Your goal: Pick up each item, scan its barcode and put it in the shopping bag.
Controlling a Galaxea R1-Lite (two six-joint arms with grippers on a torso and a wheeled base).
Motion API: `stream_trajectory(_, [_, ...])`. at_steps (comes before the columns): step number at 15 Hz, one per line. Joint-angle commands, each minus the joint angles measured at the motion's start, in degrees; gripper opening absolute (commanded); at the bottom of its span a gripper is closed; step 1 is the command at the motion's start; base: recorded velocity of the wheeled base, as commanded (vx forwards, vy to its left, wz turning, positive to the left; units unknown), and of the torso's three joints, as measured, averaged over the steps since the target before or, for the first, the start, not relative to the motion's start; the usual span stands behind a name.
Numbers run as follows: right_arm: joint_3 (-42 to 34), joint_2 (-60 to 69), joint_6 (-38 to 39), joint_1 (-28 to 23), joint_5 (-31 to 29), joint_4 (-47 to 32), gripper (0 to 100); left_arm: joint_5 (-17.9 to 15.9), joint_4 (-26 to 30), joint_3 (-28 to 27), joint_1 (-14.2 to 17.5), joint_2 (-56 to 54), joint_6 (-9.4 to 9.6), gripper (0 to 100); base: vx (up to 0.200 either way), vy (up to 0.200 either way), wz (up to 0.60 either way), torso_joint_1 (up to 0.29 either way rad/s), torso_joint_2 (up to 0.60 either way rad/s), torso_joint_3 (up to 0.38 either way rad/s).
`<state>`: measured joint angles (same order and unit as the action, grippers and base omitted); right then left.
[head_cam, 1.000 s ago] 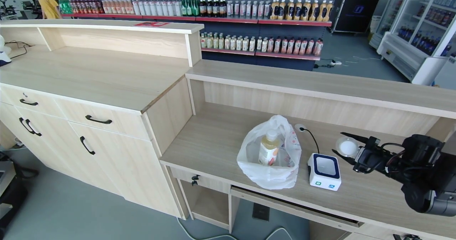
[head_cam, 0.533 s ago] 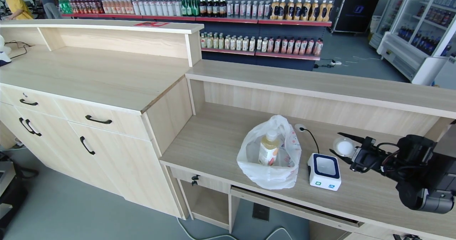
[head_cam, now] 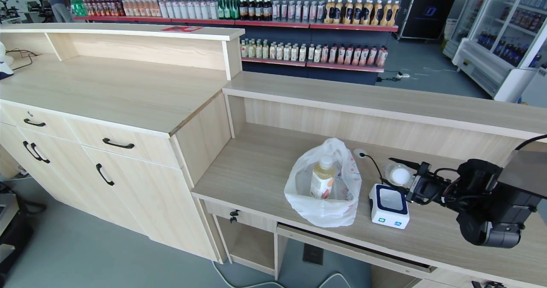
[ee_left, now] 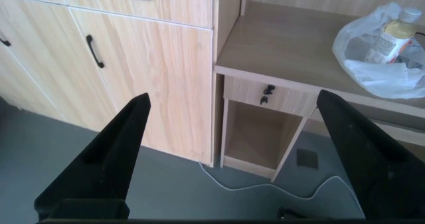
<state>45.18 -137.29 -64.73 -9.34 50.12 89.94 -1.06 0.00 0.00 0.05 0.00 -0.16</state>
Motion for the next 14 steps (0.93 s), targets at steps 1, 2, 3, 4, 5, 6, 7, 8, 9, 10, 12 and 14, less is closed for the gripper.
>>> stream_trajectory(1, [0.7, -1.0, 0.1, 0.4, 0.0, 0.1, 0, 0.0, 0.0, 0.0, 0.0, 0.1, -0.02, 100, 0.0, 0.0, 0.0, 0.0, 0.0, 0.0])
stream_trajectory(2, [0.9, -1.3, 0.2, 0.5, 0.0, 0.1, 0, 0.0, 0.0, 0.0, 0.0, 0.0, -0.02, 100, 0.0, 0.0, 0.0, 0.0, 0.0, 0.0])
stream_trajectory(3, [1.0, -1.7, 0.3, 0.5, 0.0, 0.1, 0, 0.0, 0.0, 0.0, 0.0, 0.0, -0.02, 100, 0.0, 0.0, 0.0, 0.0, 0.0, 0.0])
stream_trajectory(4, [1.0, -1.8, 0.3, 0.6, 0.0, 0.1, 0, 0.0, 0.0, 0.0, 0.0, 0.1, -0.02, 100, 0.0, 0.0, 0.0, 0.0, 0.0, 0.0])
stream_trajectory(5, [1.0, -2.1, 0.3, 0.6, 0.0, 0.1, 0, 0.0, 0.0, 0.0, 0.0, 0.0, -0.02, 100, 0.0, 0.0, 0.0, 0.0, 0.0, 0.0])
stream_trajectory(6, [1.0, -2.2, 0.3, 0.6, 0.0, 0.1, 0, 0.1, 0.0, 0.0, 0.0, 0.0, -0.02, 100, 0.0, 0.0, 0.0, 0.0, 0.0, 0.0])
stream_trajectory(7, [1.0, -2.3, 0.3, 0.7, 0.0, 0.1, 0, 0.0, 0.0, 0.0, 0.0, 0.1, -0.02, 100, 0.0, 0.0, 0.0, 0.0, 0.0, 0.0])
stream_trajectory(8, [1.1, -2.5, 0.3, 0.7, 0.0, 0.1, 0, 0.0, 0.0, 0.0, 0.0, 0.1, -0.02, 100, 0.0, 0.0, 0.0, 0.0, 0.0, 0.0])
stream_trajectory(9, [1.1, -2.5, 0.3, 0.8, 0.0, 0.1, 0, 0.0, 0.0, 0.0, 0.0, 0.0, -0.02, 100, 0.0, 0.0, 0.0, 0.0, 0.0, 0.0])
stream_trajectory(10, [1.1, -2.8, 0.3, 0.8, 0.0, 0.1, 0, 0.0, 0.0, 0.0, 0.0, 0.1, -0.02, 100, 0.0, 0.0, 0.0, 0.0, 0.0, 0.0])
stream_trajectory(12, [1.4, -3.2, 0.3, 0.8, 0.1, 0.1, 0, 0.0, 0.0, 0.0, 0.0, 0.0, -0.02, 100, 0.0, 0.0, 0.0, 0.0, 0.0, 0.0])
stream_trajectory(14, [1.4, -3.6, 0.3, 0.8, 0.1, 0.1, 0, 0.0, 0.0, 0.0, 0.0, 0.1, -0.02, 100, 0.0, 0.0, 0.0, 0.0, 0.0, 0.0])
